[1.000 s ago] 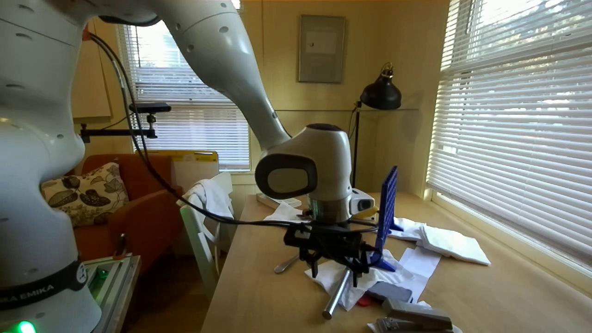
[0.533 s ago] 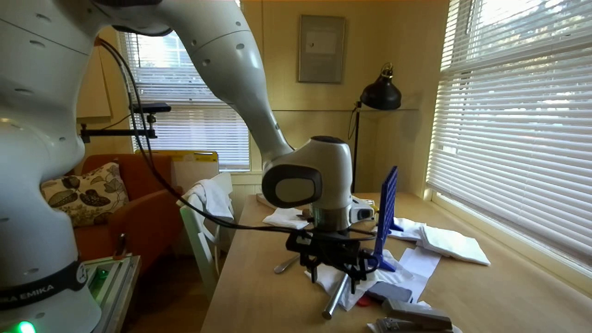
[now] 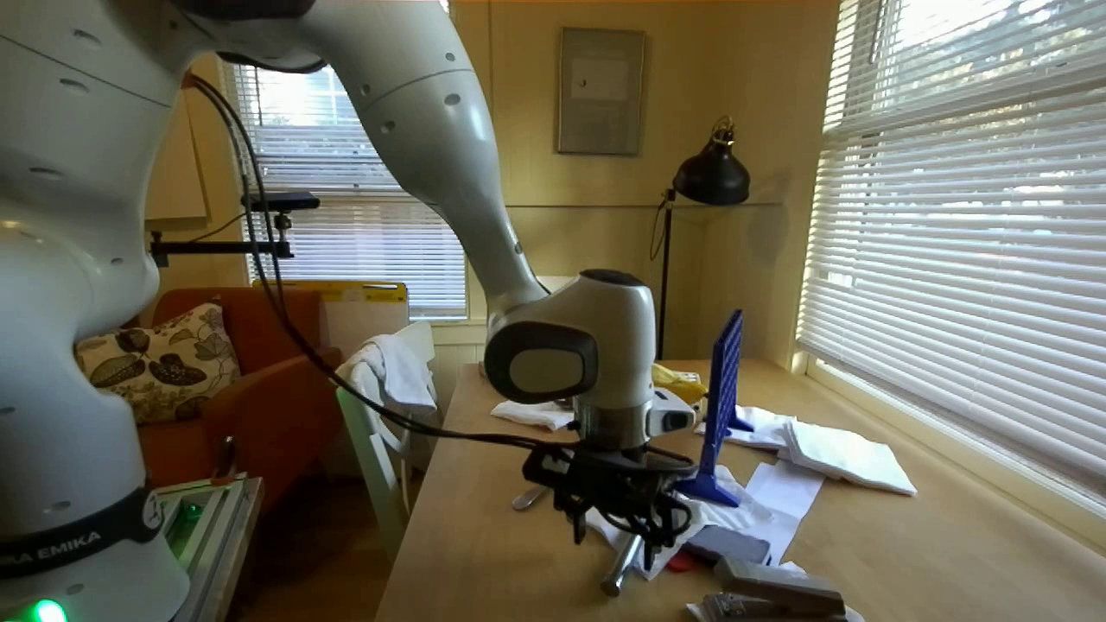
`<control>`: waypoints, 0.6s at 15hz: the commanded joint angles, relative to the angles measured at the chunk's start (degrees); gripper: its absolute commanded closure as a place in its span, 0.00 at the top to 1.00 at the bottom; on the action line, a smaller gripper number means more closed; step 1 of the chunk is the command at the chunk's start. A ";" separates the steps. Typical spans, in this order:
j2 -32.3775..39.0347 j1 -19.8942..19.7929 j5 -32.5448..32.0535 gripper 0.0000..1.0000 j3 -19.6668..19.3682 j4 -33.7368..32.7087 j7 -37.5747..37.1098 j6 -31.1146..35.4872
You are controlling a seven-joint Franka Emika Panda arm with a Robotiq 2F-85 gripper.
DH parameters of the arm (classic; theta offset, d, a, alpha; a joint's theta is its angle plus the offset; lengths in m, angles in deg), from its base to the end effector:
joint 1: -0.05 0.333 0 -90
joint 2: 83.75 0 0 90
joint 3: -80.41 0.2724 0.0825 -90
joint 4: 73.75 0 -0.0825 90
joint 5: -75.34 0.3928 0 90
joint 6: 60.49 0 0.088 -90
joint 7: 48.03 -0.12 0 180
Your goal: Move the silver spatula to the left
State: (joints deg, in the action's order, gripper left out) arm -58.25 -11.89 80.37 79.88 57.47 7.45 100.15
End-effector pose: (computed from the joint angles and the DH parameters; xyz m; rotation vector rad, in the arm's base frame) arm 0.5055 -0.1161 0.1014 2.9508 1.0270 0.1132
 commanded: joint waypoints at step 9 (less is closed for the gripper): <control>2.18 -3.18 -2.97 0.38 -0.24 -0.07 -4.40 1.66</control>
State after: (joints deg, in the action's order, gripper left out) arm -56.88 -14.68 80.24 79.68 57.43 5.56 100.62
